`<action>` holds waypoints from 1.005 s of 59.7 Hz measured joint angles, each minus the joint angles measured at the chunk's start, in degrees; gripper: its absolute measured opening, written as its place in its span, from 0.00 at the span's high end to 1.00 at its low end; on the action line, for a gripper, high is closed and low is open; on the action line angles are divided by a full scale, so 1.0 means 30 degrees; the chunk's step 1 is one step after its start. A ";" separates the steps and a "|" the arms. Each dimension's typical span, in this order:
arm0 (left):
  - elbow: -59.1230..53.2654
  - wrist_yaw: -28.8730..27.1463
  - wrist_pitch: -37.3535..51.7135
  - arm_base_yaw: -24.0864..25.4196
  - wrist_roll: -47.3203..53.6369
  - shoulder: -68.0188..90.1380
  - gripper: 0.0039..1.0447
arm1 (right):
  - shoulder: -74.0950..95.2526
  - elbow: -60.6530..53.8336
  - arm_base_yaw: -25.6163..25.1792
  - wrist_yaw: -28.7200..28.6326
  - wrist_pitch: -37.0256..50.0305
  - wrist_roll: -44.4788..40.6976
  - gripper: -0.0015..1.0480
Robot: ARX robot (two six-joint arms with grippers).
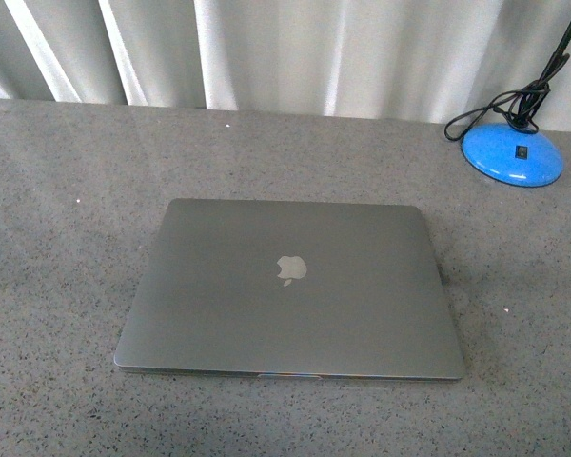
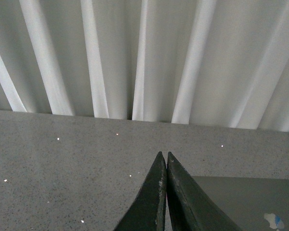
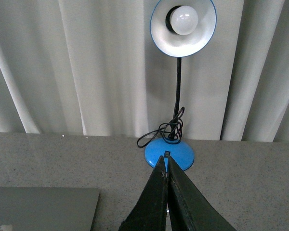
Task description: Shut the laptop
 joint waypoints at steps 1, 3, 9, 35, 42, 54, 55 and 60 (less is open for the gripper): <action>0.0000 0.0000 -0.0204 0.0000 0.0000 -0.0219 0.97 | -0.0219 0.0000 0.0000 0.0000 -0.0211 0.0000 0.99; 0.0000 0.0000 -0.0481 0.0000 0.0000 -0.0517 0.97 | -0.0546 -0.0007 0.0000 0.0000 -0.0510 0.0007 0.99; 0.0000 0.0000 -0.1384 0.0000 0.0000 -0.1472 0.97 | -0.1523 -0.0015 0.0000 0.0000 -0.1421 0.0007 0.99; 0.0000 0.0000 -0.4488 0.0000 0.0000 -0.4619 0.97 | -0.4801 -0.0022 0.0000 0.0007 -0.4641 0.0015 0.99; 0.0000 0.0000 -0.5136 0.0000 0.0000 -0.5260 0.97 | -0.5479 -0.0022 0.0000 0.0000 -0.5319 0.0015 0.99; 0.0000 -0.0007 -0.8838 -0.0007 0.0007 -0.8634 0.97 | -0.8561 -0.0015 0.0000 0.0015 -0.9049 0.0022 0.99; 0.0000 0.0000 -0.8852 -0.0007 0.0000 -0.8794 0.97 | -0.8838 -0.0015 0.0000 0.0044 -0.9151 0.0029 0.99; 0.0000 0.0007 -0.8910 -0.0007 0.0000 -0.8918 0.97 | -0.9296 -0.0015 0.0000 0.0022 -0.9216 0.0029 0.99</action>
